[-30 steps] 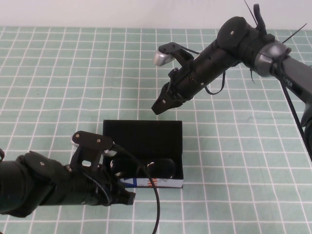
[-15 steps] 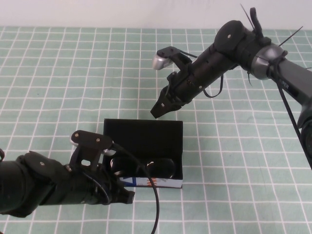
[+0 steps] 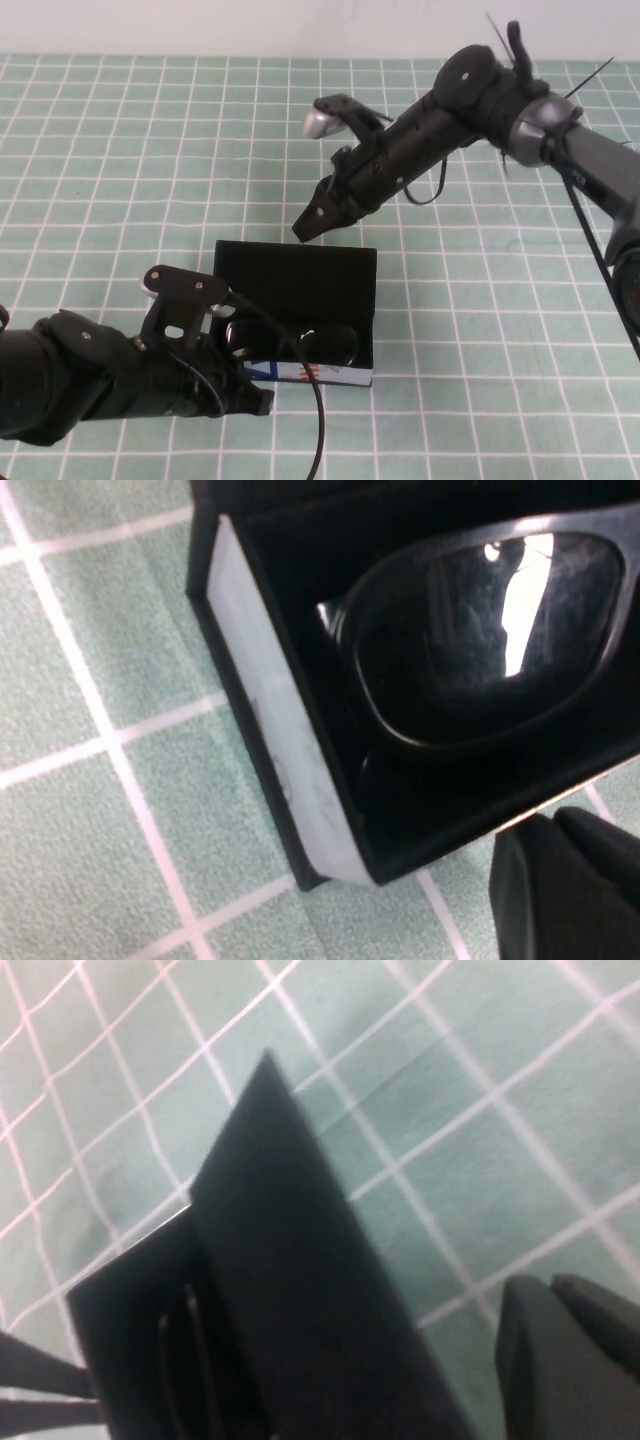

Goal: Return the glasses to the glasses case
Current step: Close the glasses case

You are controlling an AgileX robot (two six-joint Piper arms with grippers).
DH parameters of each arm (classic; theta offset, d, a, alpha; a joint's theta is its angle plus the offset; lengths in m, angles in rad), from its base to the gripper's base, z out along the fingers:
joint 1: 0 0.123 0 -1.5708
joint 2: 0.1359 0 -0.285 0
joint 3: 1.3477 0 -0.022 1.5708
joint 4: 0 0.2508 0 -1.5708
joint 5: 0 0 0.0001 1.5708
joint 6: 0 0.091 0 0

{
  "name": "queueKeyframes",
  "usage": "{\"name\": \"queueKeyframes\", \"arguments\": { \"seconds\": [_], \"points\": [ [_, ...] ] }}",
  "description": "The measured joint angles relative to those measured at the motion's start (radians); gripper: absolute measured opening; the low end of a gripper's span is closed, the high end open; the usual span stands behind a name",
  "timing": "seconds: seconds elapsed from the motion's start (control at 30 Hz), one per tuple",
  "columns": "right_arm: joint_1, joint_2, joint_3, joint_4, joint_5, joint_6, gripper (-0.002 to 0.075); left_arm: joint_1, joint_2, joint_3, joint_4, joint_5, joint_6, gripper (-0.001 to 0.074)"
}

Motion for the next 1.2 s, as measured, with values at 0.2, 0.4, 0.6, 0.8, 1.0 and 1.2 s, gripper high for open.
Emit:
{"name": "queueKeyframes", "arguments": {
  "seconds": [0.2,0.4,0.6,0.8,1.0,1.2],
  "points": [
    [0.021,0.001,0.074,0.011,-0.002,0.0,-0.0011,0.0,0.0,0.0,0.0,-0.013,0.0,-0.0002],
    [0.021,-0.009,0.083,0.023,-0.002,0.0,-0.0011,0.0,0.0,0.0,-0.002,-0.019,0.0,-0.0002],
    [0.021,-0.063,0.083,0.048,-0.002,0.0,-0.0011,0.0,0.008,0.0,-0.003,-0.024,0.002,-0.0002],
    [0.038,-0.082,0.085,0.059,-0.002,0.038,-0.0011,0.0,0.008,0.0,-0.004,-0.032,0.002,-0.0002],
    [0.048,-0.082,0.091,0.055,0.0,0.023,-0.0011,0.0,0.008,0.0,-0.004,-0.034,0.002,-0.0002],
    [0.03,-0.082,0.091,0.029,-0.032,0.006,-0.0012,0.0,0.008,0.0,-0.005,-0.034,0.002,-0.0002]
  ]
}}
